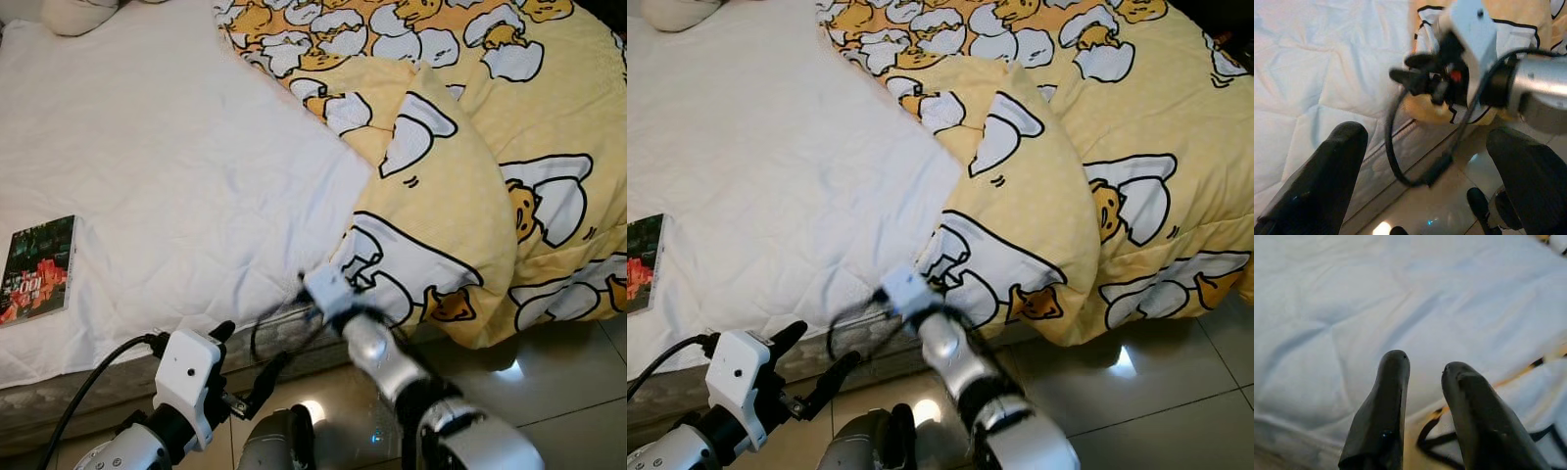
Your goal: Clean up the room
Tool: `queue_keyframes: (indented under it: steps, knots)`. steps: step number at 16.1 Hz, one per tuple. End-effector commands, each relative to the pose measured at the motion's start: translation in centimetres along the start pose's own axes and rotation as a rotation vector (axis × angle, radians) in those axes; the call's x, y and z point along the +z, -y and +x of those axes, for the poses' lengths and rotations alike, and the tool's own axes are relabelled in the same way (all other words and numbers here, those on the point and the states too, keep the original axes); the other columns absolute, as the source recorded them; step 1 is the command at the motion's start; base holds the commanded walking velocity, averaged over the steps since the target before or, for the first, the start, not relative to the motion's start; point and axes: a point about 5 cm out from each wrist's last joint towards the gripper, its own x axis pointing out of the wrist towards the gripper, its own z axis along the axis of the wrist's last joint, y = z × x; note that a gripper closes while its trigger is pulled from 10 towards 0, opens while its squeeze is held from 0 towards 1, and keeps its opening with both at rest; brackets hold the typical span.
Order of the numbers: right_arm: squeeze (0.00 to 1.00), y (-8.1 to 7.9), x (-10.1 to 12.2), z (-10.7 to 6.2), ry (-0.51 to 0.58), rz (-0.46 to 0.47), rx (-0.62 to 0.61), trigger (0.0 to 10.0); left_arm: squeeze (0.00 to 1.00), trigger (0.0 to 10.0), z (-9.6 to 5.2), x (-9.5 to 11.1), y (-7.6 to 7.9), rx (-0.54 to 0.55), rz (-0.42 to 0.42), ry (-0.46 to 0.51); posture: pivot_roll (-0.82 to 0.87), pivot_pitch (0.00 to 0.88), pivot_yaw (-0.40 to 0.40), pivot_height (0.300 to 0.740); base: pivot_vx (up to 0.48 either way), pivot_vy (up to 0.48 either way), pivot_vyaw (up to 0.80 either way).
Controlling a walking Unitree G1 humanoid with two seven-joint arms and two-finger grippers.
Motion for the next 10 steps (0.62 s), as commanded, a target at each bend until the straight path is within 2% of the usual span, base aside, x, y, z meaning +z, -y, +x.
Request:
queue_keyframes:
  steps: [1,2,3,5,10]
  knots:
    - [1.0,-1.6,1.2,0.5,0.03,0.044,0.023,10.0,0.0,10.0,-0.3,-0.7,-0.2,0.013,-0.005,-0.035,0.2,0.218,0.197,0.74,0.0,0.0,0.0]
    - [1.0,-1.3,1.2,0.5,0.032,0.051,0.001,10.0,0.0,10.0,-0.3,-0.8,-0.2,0.013,-0.005,-0.036,0.2,0.221,0.197,0.74,0.0,0.0,0.0]
    - [1.0,0.1,1.3,0.6,0.032,0.074,-0.1,10.0,0.0,10.0,-0.3,-0.9,-0.1,0.009,-0.007,-0.039,0.19,0.222,0.197,0.74,0.0,0.0,0.0]
    - [1.0,1.0,0.5,0.5,-0.02,0.121,-0.163,10.0,0.0,10.0,-0.2,-0.9,0.0,0.005,-0.01,-0.038,0.19,0.224,0.197,0.74,0.0,0.0,0.0]
    - [1.0,1.1,-1.6,-0.4,-0.125,0.236,-0.192,10.0,0.0,10.0,-0.2,-0.9,0.0,-0.002,-0.007,-0.038,0.19,0.227,0.2,0.74,0.0,0.0,0.0]
